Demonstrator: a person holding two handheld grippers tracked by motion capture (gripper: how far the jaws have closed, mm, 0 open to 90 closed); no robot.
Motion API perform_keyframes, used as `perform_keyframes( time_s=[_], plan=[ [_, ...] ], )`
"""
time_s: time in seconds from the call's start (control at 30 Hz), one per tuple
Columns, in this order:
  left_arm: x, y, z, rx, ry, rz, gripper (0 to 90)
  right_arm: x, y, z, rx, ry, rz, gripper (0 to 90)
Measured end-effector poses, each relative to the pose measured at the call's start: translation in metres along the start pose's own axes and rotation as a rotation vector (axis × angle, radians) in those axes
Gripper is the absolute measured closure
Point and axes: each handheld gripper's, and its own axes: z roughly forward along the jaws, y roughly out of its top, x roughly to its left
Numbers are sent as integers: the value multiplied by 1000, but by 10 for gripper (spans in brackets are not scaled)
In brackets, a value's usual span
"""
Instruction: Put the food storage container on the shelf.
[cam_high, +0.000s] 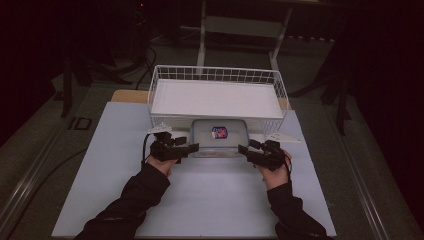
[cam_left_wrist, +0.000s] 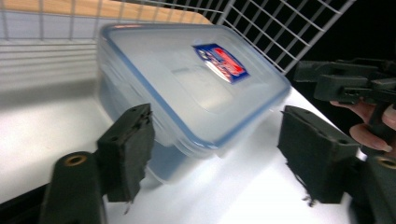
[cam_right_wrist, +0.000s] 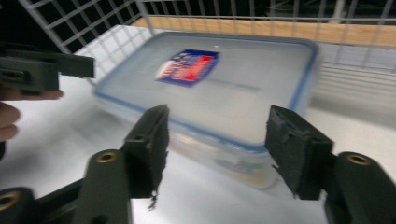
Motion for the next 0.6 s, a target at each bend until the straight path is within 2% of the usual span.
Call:
perform_keyframes(
  time_s=[0.03, 0.07, 0.13, 0.2, 0.3, 0.37, 0.47, 0.53, 0.6],
  plan=[
    [-2, -1, -2, 3, -7, 6, 190, 2, -1, 0, 2, 3, -1, 441],
    [-4, -3, -3, 12, -11, 20, 155, 4, -2, -1, -3, 5, -11, 517],
    [-7, -6, -8, 4, -7, 31, 146, 7, -5, -2, -16, 25, -4, 614],
    [-11, -10, -13, 8, 18, 48, 133, 10, -8, 1, 15, 52, 0, 673],
    [-14, -16, -19, 15, 19, 52, 14, 15, -13, 8, 57, 60, -22, 789],
    [-16, -20, -22, 11, 35, 67, 8, 19, -14, 13, 81, 62, -30, 866],
    [-17, -25, -25, 6, 30, 72, 4, 23, -13, 20, 100, 70, -47, 898],
    [-18, -28, -27, 9, 55, 85, 4, 25, -13, 25, 118, 87, -53, 898],
    [-17, -30, -28, 8, 50, 75, 4, 29, -13, 32, 133, 88, -67, 898]
  ],
)
